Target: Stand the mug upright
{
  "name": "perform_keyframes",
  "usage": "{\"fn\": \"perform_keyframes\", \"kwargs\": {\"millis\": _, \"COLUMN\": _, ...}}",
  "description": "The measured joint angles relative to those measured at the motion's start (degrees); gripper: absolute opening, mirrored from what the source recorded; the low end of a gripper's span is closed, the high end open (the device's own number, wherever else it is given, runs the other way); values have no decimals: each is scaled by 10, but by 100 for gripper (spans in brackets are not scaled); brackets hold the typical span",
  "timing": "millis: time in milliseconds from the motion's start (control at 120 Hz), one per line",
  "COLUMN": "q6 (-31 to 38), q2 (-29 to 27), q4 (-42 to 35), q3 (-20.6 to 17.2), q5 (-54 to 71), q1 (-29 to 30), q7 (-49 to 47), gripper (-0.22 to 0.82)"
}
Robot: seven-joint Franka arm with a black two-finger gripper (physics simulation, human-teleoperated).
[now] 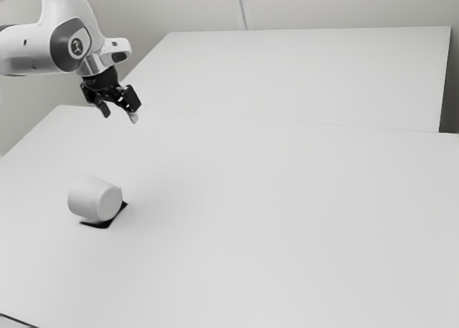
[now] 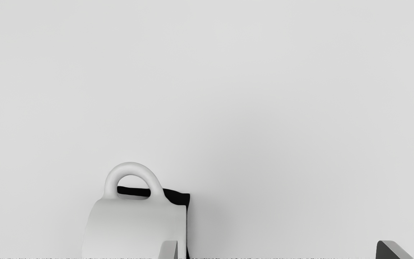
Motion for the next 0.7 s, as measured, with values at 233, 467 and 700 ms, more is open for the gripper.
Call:
{"fn": "perform_keyframes", "kwargs": {"millis": 233, "q6": -10, "q2": -8, "q4": -6, "q3": 19, "q5": -35, "q1": -8, "q7": 32, "gripper": 60}}
{"fn": "perform_keyframes", "kwargs": {"millis": 467, "q6": -36, "q2": 10, "q4": -11, "q3": 38, "q5": -82, "q1": 90, "q7": 105, "gripper": 60}}
{"fn": "perform_keyframes", "kwargs": {"millis": 700, "q6": -52, "q2": 70, "q4": -8, "q3": 38, "q5": -132, "q1": 166, "q7": 180, "gripper": 60}}
